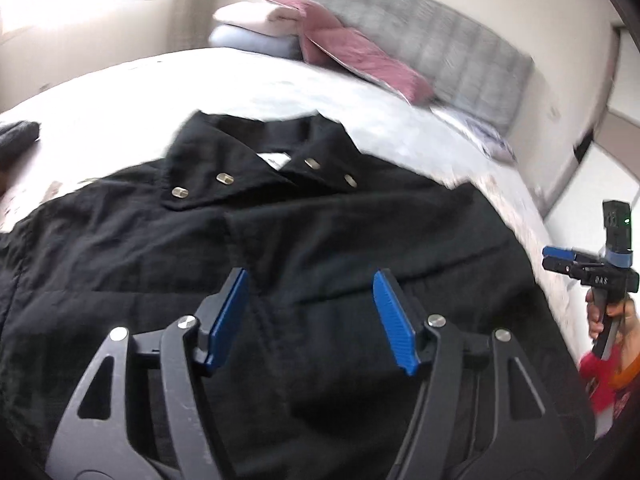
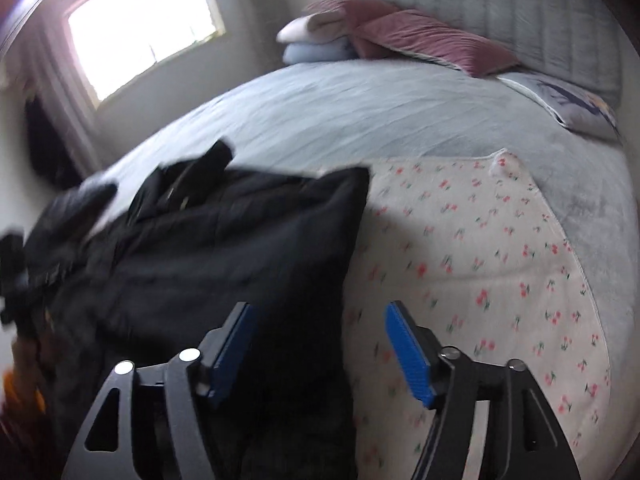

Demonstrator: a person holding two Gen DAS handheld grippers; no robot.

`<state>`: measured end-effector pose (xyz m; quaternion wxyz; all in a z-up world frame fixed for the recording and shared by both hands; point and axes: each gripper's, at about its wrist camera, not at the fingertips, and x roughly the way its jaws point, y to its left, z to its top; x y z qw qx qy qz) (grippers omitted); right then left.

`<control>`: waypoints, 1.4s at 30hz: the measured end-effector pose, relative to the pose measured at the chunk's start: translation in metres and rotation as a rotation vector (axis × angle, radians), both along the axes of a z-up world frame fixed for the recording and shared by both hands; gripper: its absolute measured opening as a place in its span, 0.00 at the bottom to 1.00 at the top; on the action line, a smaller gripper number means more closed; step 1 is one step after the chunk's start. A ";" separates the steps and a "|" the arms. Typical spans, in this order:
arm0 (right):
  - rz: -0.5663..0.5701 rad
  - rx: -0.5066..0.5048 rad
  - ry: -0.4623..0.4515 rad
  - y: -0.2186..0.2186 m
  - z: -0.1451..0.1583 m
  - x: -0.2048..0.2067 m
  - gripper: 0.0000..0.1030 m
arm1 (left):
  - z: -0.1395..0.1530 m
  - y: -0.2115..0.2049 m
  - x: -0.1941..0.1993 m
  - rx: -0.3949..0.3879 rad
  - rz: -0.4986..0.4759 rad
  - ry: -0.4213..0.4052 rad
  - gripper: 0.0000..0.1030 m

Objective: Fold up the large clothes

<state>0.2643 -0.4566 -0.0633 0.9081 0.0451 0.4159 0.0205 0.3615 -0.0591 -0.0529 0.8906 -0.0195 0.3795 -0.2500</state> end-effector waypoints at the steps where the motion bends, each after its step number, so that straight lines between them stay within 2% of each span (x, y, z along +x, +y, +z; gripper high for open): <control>1: 0.018 -0.040 0.013 0.008 -0.004 -0.001 0.70 | -0.006 -0.007 0.000 0.014 -0.022 0.010 0.64; 4: 0.075 -0.185 0.076 0.032 -0.028 0.005 0.70 | -0.022 -0.023 0.000 0.020 -0.084 0.059 0.66; 6: 0.057 -0.291 0.091 0.035 -0.042 0.014 0.66 | -0.042 -0.027 0.001 0.045 -0.103 0.085 0.68; 7: 0.022 -0.298 0.100 0.029 -0.046 0.017 0.57 | -0.050 -0.027 0.000 0.050 -0.106 0.086 0.68; 8: -0.032 -0.231 0.114 0.012 -0.049 0.020 0.56 | -0.047 -0.024 -0.001 0.040 -0.103 0.082 0.68; 10: -0.080 -0.037 0.122 -0.016 -0.055 0.016 0.56 | -0.045 -0.028 -0.004 0.082 -0.108 0.074 0.68; 11: -0.082 -0.036 0.114 -0.017 -0.056 0.012 0.56 | -0.045 -0.031 -0.008 0.115 -0.114 0.061 0.68; 14: -0.093 -0.125 0.135 -0.004 -0.052 0.001 0.57 | -0.039 -0.030 -0.018 0.167 -0.127 0.045 0.68; 16: -0.085 -0.177 0.153 0.004 -0.040 -0.010 0.59 | -0.032 -0.023 -0.027 0.169 -0.122 0.046 0.69; 18: -0.083 -0.211 0.164 0.013 -0.023 -0.023 0.59 | -0.021 -0.007 -0.035 0.175 -0.091 0.065 0.77; 20: -0.100 -0.203 0.160 0.021 -0.004 -0.034 0.59 | -0.010 0.010 -0.042 0.178 -0.059 0.078 0.80; 25: -0.122 -0.122 0.103 0.056 0.050 -0.052 0.73 | 0.026 0.071 -0.057 0.181 0.102 0.094 0.92; 30: -0.100 -0.100 0.011 0.113 0.095 -0.067 0.81 | 0.052 0.146 -0.070 0.145 0.285 0.106 0.96; 35: -0.041 -0.062 -0.018 0.165 0.106 -0.073 0.85 | 0.067 0.226 -0.080 0.134 0.516 0.106 0.97; 38: -0.016 -0.045 -0.042 0.184 0.101 -0.077 0.86 | 0.067 0.282 -0.086 0.043 0.690 0.070 0.98; 40: -0.011 -0.015 -0.050 0.193 0.094 -0.079 0.86 | 0.064 0.313 -0.084 -0.020 0.761 0.105 0.98; 42: 0.003 -0.031 0.002 0.201 0.086 -0.072 0.86 | 0.061 0.342 -0.089 -0.084 0.826 0.096 0.98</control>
